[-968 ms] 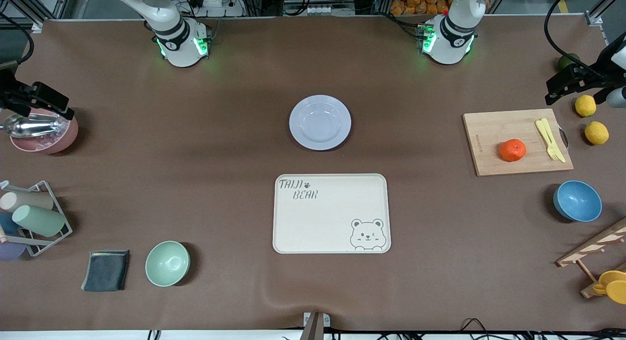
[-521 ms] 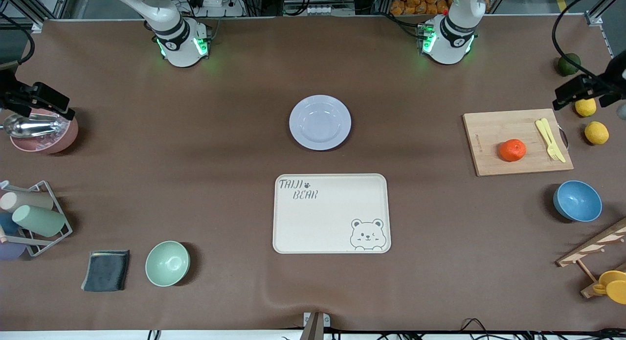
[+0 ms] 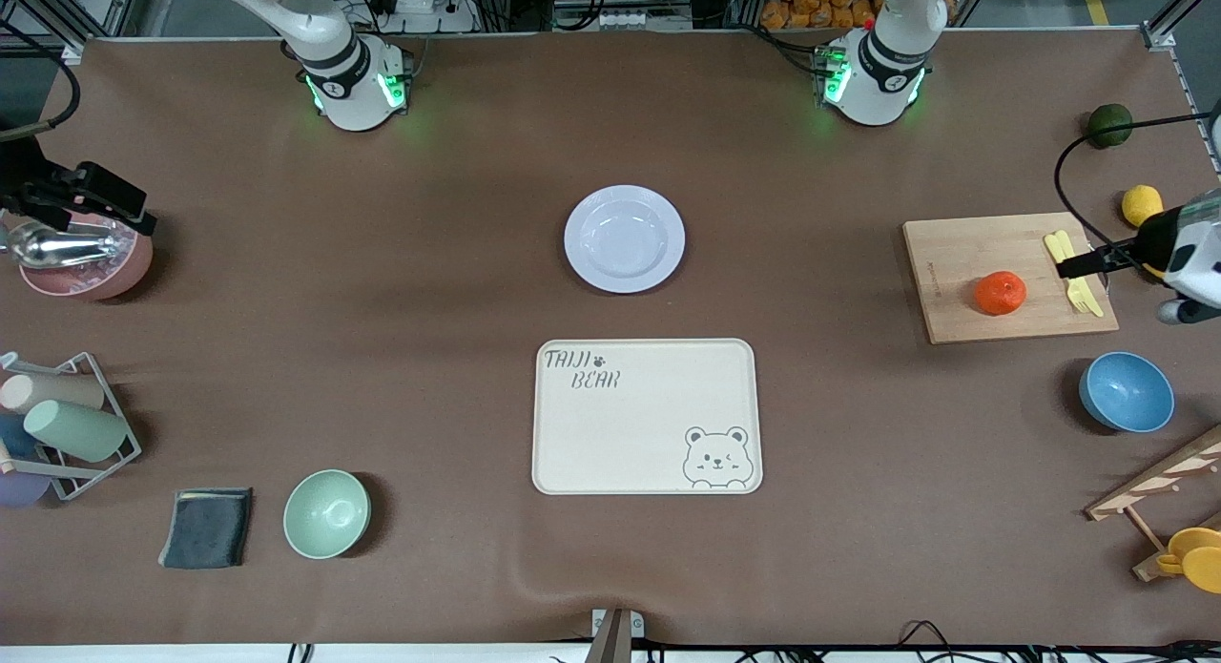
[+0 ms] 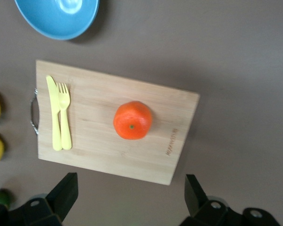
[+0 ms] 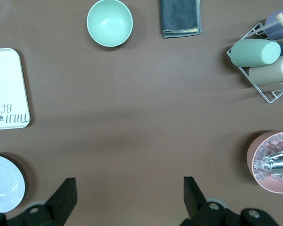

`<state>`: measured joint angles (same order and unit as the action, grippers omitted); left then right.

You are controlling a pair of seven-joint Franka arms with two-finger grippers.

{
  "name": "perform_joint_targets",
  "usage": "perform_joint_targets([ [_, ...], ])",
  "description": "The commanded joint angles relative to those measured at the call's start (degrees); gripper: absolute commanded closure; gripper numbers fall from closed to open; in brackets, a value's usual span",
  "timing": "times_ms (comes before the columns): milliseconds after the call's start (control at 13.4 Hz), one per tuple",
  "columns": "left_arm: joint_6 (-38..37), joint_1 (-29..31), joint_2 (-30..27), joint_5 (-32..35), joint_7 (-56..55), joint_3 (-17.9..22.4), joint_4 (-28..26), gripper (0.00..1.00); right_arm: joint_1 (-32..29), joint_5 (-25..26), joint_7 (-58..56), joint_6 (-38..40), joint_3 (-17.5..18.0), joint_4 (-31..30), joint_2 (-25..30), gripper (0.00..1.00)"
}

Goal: Place orange and plate with both arms
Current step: 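Grasp the orange with the left gripper while the right gripper reaches forward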

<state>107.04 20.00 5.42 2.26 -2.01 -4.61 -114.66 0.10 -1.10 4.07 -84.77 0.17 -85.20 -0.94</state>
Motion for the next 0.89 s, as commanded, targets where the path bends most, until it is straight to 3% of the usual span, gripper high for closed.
perform_joint_targets([
  [0, 8.94, 1.09, -2.25, -0.24, -0.36, -0.58, -10.12, 0.0, 2.53, 0.05, -0.03, 0.39, -0.17, -0.4, -0.29, 0.0],
  [298, 14.85, 2.23, 2.31, -0.06, -0.28, -0.49, -13.23, 0.0, 5.34, -1.52, 0.76, 1.54, -0.08, -2.59, -0.29, 0.0],
  [596, 16.87, 2.23, 5.65, 0.29, -0.1, -0.4, -13.14, 0.0, 2.19, -12.32, 0.06, 1.89, -0.43, -7.16, -1.0, 0.0],
  [819, 18.99, 2.23, 8.2, 4.57, -0.19, -0.4, -12.96, 0.0, -0.79, -25.57, -0.2, 0.58, -0.61, -15.58, -1.08, 0.0],
])
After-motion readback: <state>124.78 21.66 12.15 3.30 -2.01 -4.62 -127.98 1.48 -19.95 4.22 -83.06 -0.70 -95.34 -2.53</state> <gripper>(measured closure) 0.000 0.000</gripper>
